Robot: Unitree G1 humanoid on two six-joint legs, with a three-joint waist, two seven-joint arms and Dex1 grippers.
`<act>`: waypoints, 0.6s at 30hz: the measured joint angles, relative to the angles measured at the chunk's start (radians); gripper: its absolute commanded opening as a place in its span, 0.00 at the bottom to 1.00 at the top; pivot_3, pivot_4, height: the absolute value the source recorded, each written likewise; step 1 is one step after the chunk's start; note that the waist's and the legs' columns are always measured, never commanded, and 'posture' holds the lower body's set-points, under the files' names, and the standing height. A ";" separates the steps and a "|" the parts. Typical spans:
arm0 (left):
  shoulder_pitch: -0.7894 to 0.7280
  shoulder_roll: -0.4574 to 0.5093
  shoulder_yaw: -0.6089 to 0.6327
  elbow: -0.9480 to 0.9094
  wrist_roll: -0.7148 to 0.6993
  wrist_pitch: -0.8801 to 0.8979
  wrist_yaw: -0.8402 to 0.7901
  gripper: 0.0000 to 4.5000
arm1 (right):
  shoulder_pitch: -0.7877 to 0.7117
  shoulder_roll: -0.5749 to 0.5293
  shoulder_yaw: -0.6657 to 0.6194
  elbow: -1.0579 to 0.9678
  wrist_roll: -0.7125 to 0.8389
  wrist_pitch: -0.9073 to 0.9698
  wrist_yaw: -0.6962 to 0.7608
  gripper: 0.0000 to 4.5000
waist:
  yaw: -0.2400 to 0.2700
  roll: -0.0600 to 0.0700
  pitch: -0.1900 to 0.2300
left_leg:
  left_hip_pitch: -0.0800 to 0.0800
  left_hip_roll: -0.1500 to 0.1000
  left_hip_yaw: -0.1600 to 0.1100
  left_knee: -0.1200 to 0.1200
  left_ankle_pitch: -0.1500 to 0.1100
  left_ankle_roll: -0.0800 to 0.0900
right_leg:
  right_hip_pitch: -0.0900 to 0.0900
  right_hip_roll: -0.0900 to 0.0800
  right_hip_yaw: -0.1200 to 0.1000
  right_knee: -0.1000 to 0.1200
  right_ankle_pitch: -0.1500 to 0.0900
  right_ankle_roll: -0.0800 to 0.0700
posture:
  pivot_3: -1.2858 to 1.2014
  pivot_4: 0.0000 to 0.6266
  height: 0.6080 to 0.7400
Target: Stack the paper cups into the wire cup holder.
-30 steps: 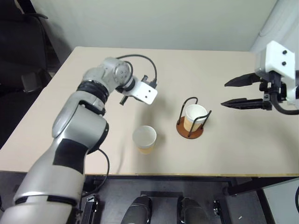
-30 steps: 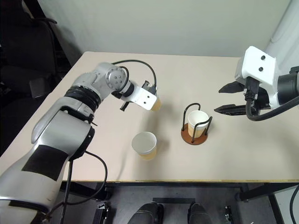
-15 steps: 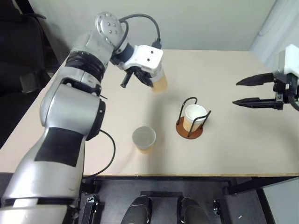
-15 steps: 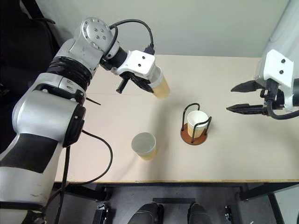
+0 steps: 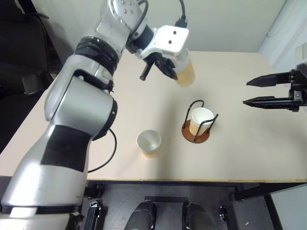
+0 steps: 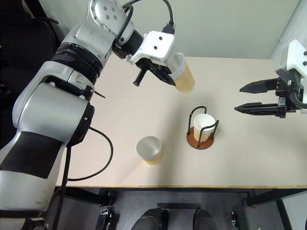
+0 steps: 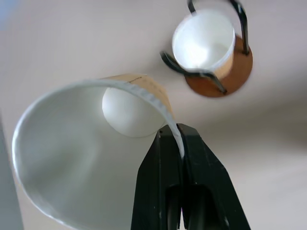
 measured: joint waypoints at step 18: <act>-0.023 0.030 -0.480 -0.266 -0.481 0.100 -0.002 0.00 | 0.011 -0.026 -0.076 -0.010 0.086 0.084 -0.021 0.61 | 0.005 0.002 0.000 | 0.001 0.000 -0.001 0.015 -0.006 0.003 | 0.008 -0.001 0.001 -0.001 -0.001 0.001 | 0.52 0.24 1.00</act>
